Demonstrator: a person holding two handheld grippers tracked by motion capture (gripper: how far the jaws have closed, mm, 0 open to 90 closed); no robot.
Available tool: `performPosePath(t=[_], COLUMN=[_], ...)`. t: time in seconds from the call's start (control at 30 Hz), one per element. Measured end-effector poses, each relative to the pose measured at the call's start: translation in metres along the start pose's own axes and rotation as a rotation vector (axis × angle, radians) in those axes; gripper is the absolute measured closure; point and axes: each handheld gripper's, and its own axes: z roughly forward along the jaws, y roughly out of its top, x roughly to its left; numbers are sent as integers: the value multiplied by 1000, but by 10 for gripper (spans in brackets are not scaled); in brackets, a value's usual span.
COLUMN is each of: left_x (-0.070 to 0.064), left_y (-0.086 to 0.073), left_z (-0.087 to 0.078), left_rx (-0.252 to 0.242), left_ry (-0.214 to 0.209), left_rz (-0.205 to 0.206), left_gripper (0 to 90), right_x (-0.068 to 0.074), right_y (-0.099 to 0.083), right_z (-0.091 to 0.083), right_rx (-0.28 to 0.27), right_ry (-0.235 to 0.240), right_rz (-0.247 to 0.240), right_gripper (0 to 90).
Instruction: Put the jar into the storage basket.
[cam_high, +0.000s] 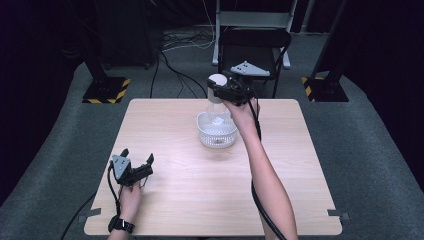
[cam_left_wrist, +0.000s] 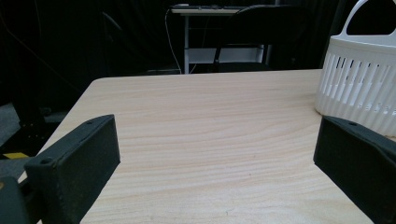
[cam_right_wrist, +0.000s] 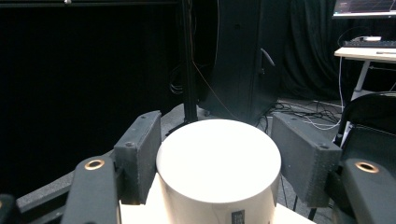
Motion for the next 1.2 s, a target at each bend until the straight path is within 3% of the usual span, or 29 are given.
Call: performPosePath(t=[0.63, 1.2], left_x=[0, -1], left_y=[0, 0], left_z=[0, 0], left_rx=[-2, -1], left_ry=[-5, -5], left_rz=[0, 2], left_gripper=[1, 1], right_x=[2, -9], right_y=[-7, -48], right_z=[8, 24], right_rx=[-5, 10], right_ry=[22, 39], right_rz=[-14, 18], right_gripper=[340, 340])
